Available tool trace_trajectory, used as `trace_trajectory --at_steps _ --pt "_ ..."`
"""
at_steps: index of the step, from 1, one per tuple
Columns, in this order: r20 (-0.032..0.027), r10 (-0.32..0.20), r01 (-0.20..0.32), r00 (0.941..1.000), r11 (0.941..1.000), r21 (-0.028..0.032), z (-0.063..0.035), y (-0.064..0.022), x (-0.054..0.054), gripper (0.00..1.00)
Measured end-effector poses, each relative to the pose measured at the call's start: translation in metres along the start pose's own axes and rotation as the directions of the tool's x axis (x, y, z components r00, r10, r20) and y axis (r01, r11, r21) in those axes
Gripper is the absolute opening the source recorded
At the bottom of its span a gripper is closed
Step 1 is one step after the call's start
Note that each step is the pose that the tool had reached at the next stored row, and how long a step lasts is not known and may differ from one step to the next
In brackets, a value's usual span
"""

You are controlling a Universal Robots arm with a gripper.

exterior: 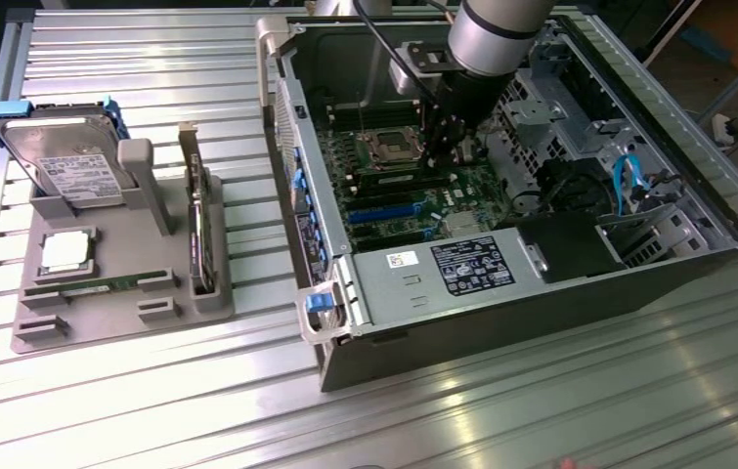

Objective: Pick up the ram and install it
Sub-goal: 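Insert the ram into the slot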

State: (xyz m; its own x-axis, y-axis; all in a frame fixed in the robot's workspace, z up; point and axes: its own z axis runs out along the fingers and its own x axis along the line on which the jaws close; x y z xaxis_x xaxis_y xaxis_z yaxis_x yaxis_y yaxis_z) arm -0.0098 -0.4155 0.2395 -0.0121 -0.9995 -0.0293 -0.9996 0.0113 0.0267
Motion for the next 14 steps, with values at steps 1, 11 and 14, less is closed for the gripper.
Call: trace_trajectory --at_steps 1,11,14 --pt "0.0 0.0 0.0 1.0 1.0 0.0 0.0001 0.0 0.0 0.12" --pt "0.0 0.0 0.0 1.0 1.0 0.0 0.0006 0.0 -0.0008 0.12" --pt "-0.0001 0.0 0.0 1.0 1.0 0.0 0.0006 0.0 -0.0008 0.12"
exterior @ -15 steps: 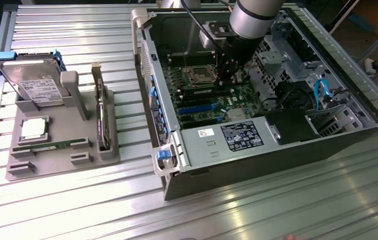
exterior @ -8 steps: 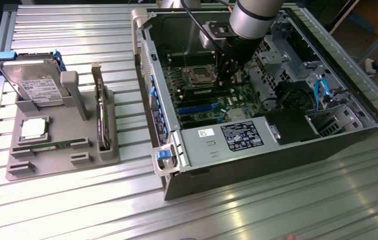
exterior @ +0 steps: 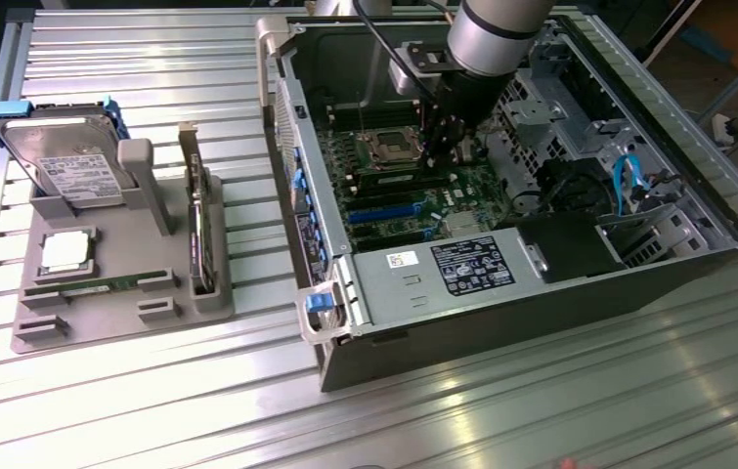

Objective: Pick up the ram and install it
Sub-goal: 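Insert the ram into the slot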

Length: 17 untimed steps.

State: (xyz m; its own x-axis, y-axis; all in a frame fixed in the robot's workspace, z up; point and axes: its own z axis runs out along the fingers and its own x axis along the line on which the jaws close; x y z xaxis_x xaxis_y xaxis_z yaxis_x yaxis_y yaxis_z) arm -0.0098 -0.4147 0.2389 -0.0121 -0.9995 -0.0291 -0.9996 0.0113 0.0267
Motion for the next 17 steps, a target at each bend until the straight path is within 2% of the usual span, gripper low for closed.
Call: trace_trajectory --at_steps 17 --pt "-0.0002 0.0 0.0 1.0 1.0 0.0001 0.002 -0.0005 0.0001 0.12"
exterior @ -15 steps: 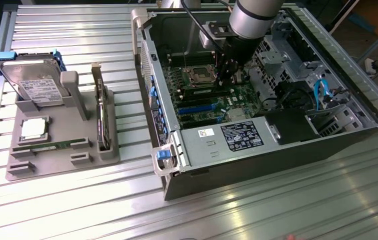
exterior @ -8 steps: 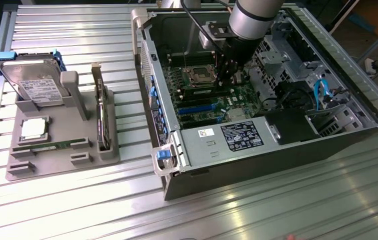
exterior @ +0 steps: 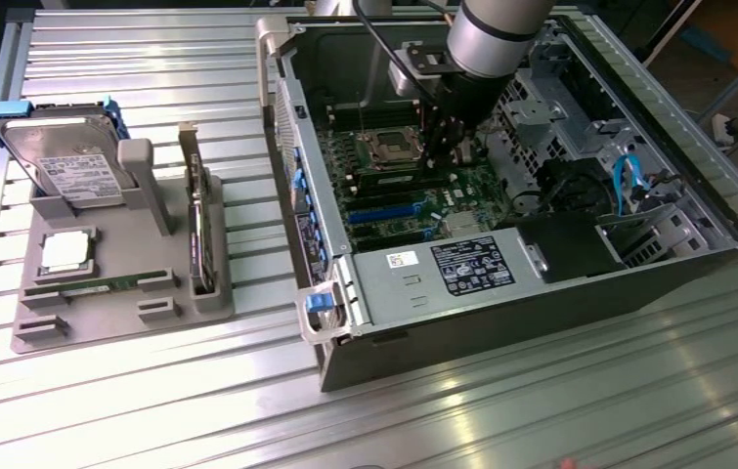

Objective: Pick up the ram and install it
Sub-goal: 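Insert the ram into the slot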

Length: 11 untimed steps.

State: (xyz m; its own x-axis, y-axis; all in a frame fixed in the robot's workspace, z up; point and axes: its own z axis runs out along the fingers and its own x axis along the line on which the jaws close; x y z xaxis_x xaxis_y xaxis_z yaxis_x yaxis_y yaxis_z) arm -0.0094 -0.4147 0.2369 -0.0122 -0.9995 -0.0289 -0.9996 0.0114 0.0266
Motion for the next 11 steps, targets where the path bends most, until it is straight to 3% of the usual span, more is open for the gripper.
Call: trace_trajectory --at_steps 11 --pt "-0.0005 0.0 0.0 1.0 1.0 -0.0001 -0.0003 -0.0006 0.0007 0.12"
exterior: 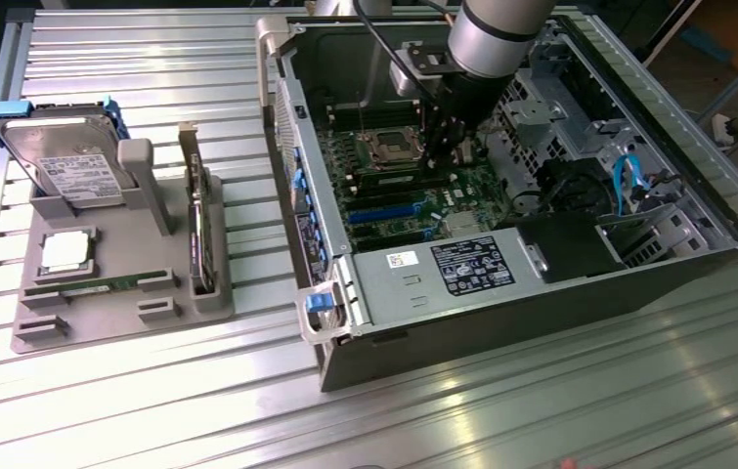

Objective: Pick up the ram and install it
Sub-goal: 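Insert the ram into the slot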

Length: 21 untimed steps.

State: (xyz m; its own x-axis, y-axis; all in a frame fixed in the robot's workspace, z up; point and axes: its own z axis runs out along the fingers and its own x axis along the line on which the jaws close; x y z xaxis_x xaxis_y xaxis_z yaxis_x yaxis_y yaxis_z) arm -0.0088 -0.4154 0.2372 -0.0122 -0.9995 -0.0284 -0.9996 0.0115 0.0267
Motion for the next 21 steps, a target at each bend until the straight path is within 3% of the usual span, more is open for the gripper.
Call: trace_trajectory --at_steps 21 --pt "0.0 0.0 0.0 1.0 1.0 0.0 0.006 -0.0002 0.0002 0.12"
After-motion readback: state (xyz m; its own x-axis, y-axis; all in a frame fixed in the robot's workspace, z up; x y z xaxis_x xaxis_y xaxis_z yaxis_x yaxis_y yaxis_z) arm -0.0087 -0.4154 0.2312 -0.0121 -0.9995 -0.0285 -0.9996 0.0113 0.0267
